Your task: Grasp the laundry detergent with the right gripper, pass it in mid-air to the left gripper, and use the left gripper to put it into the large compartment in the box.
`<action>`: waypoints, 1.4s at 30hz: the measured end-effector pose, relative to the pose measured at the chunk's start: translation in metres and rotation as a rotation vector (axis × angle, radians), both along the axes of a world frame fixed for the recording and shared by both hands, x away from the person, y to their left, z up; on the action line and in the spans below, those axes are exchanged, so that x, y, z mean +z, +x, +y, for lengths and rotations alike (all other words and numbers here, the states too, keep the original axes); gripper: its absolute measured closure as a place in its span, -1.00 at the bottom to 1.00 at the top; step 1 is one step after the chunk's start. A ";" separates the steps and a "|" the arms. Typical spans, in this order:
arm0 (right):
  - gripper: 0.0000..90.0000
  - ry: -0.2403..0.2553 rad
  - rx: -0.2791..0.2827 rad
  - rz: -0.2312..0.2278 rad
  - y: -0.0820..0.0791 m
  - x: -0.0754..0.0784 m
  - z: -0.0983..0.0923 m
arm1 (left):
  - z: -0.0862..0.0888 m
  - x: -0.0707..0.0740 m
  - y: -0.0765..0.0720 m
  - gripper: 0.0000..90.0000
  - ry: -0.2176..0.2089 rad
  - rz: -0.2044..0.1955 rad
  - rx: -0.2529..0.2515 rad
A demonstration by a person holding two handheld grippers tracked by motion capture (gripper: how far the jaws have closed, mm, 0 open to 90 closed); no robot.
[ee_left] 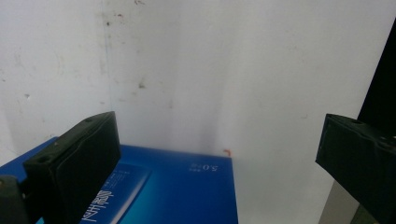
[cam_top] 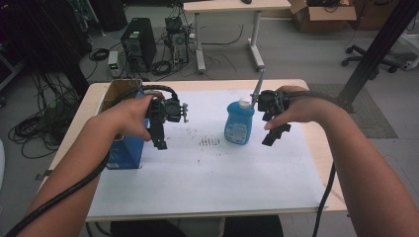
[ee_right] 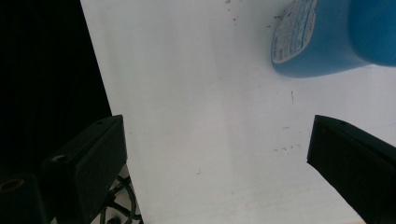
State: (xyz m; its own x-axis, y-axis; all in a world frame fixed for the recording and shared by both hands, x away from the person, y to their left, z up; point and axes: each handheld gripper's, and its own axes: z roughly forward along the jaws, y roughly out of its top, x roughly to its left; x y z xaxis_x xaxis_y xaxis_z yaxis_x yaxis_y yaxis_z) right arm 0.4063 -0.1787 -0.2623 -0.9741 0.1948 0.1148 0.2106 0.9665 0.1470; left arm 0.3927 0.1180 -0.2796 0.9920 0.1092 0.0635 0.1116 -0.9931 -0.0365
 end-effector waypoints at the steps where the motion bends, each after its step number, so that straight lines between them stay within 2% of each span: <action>1: -0.90 -0.001 -0.002 -0.001 0.000 0.000 -0.002 | 0.001 0.001 0.000 -1.00 -0.001 -0.001 0.001; 6: -0.90 0.015 -0.027 -0.013 0.002 -0.004 -0.011 | 0.002 0.002 0.000 -1.00 0.000 -0.003 0.006; 14: -0.89 0.084 -0.078 -0.038 0.004 -0.019 -0.026 | 0.000 0.003 -0.002 -1.00 -0.001 0.001 0.003; 19: -0.90 0.149 -0.108 -0.073 0.007 -0.031 -0.037 | -0.003 0.005 -0.003 -1.00 0.002 -0.003 -0.005; 23: -0.90 0.215 -0.134 -0.126 0.010 -0.042 -0.045 | -0.004 0.007 -0.003 -1.00 0.006 -0.003 -0.003; 24: -0.90 0.215 -0.134 -0.126 0.010 -0.042 -0.045 | -0.004 0.007 -0.003 -1.00 0.006 -0.003 -0.003; 26: -0.90 0.261 -0.164 -0.155 0.013 -0.049 -0.052 | -0.005 0.008 -0.003 -1.00 0.011 -0.002 -0.004; 28: -0.90 0.275 -0.174 -0.160 0.014 -0.051 -0.054 | -0.005 0.009 -0.004 -1.00 0.010 -0.002 -0.003; 31: -0.91 0.331 -0.212 -0.174 0.018 -0.061 -0.061 | -0.005 0.012 -0.005 -1.00 0.014 -0.005 -0.003; 32: -0.91 0.331 -0.212 -0.174 0.018 -0.061 -0.061 | -0.005 0.012 -0.005 -1.00 0.014 -0.005 -0.003; 33: -0.92 0.367 -0.216 -0.181 0.020 -0.067 -0.064 | -0.006 0.013 -0.006 -1.00 0.015 -0.006 0.000; 35: -0.92 0.386 -0.216 -0.177 0.021 -0.070 -0.064 | -0.005 0.014 -0.006 -1.00 0.012 -0.003 0.000; 36: -0.92 0.416 -0.210 -0.182 0.022 -0.076 -0.065 | -0.005 0.014 -0.008 -1.00 0.014 -0.007 -0.004; 42: -0.93 0.482 -0.237 -0.199 0.026 -0.091 -0.061 | -0.004 0.018 -0.012 -1.00 0.023 -0.011 -0.006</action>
State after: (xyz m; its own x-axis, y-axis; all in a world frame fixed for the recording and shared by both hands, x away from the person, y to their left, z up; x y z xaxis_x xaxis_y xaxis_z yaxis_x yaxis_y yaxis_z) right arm 0.4322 -0.2400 -0.3534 -0.9221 0.3817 0.0640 0.3368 0.7102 0.6182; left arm 0.3811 0.1139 -0.2619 0.9919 0.1012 0.0768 0.1058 -0.9927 -0.0586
